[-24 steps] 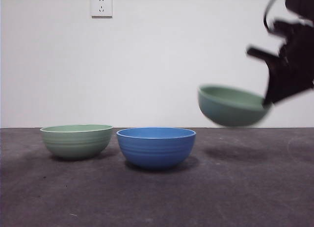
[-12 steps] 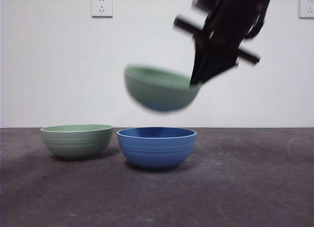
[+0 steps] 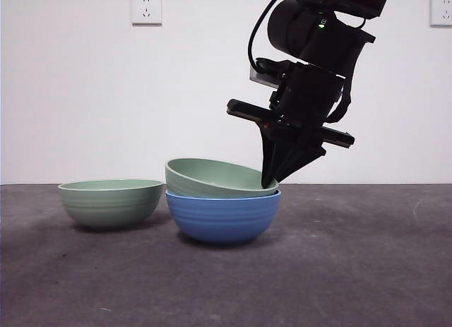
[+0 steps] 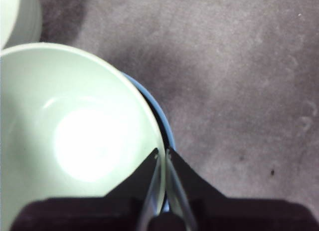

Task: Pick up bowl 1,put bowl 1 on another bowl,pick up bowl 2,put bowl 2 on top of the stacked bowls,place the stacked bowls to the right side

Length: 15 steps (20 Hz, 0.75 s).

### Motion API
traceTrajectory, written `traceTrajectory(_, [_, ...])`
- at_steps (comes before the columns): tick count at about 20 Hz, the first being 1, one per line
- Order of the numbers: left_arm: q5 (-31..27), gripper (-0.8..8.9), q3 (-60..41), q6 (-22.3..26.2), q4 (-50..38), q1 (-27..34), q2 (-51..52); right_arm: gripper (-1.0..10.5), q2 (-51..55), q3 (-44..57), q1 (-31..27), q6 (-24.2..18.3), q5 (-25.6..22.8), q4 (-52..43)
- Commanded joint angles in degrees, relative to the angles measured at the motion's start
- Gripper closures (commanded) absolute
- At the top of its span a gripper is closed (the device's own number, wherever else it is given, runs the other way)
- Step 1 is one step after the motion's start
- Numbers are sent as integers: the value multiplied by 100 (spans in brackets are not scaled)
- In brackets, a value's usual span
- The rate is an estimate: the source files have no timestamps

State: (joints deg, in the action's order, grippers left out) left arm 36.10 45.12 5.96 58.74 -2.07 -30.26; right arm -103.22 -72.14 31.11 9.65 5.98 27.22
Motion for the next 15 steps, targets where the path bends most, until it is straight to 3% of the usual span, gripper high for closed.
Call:
traceTrajectory(1, [-212, 99, 15, 28, -17, -20, -46, 786, -39, 26, 20, -9, 4, 188])
traceTrajectory(9, [-415, 99, 15, -7, -730, -22, -863, 751, 1058, 22, 26, -9, 4, 374])
traceTrajectory(15, [-931, 99, 24, -704, -2634, -55, -2356, 751, 2863, 22, 7, -59, -39, 1379])
